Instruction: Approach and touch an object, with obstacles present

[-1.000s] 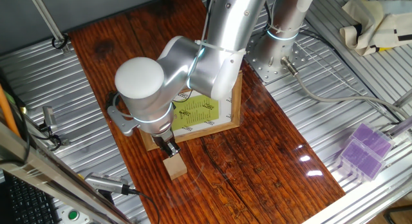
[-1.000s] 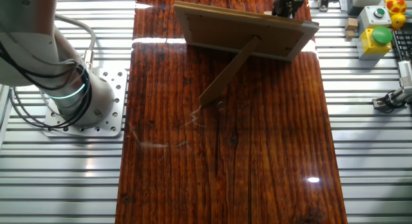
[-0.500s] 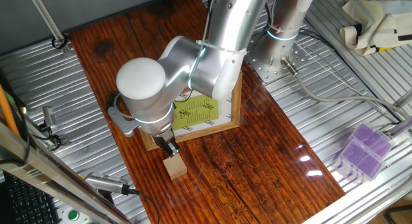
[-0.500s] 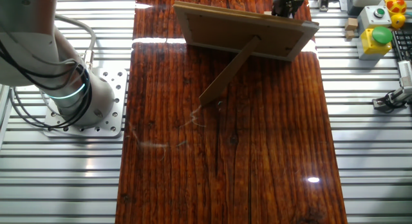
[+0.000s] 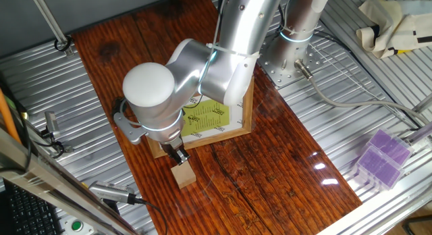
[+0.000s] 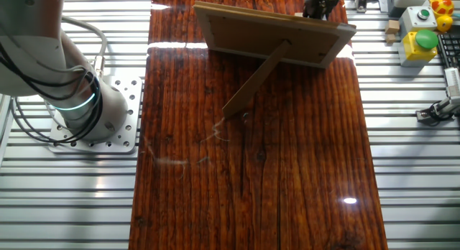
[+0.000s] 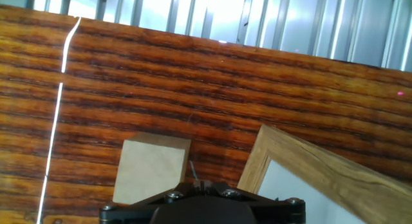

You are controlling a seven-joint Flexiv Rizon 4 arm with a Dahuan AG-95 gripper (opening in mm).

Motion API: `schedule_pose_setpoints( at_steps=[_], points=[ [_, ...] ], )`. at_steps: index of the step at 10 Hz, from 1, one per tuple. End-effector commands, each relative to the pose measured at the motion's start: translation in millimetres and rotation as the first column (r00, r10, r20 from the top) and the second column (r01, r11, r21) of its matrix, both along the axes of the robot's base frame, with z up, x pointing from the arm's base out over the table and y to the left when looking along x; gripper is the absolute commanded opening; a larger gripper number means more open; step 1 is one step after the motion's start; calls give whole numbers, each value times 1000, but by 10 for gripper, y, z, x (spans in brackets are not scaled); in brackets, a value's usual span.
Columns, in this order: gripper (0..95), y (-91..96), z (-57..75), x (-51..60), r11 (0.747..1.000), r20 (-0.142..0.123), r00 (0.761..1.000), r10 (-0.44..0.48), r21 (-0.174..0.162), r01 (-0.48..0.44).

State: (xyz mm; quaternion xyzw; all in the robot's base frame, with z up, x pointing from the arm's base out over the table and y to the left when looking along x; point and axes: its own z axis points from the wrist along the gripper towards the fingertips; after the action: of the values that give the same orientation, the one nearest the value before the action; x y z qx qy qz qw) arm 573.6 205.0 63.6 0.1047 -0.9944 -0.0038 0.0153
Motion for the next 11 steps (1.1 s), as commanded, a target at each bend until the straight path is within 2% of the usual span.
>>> schedule_pose_setpoints(
  at_steps=[1,5,8,11],
  points=[
    [0,5,-39,18,1000,0,1000,3,5,-3],
    [0,59,-125,40,1000,3,1000,2,21,-2],
    [0,142,-172,45,998,-1,999,-36,50,36],
    [0,151,-176,45,998,-3,999,-38,52,38]
  ],
)
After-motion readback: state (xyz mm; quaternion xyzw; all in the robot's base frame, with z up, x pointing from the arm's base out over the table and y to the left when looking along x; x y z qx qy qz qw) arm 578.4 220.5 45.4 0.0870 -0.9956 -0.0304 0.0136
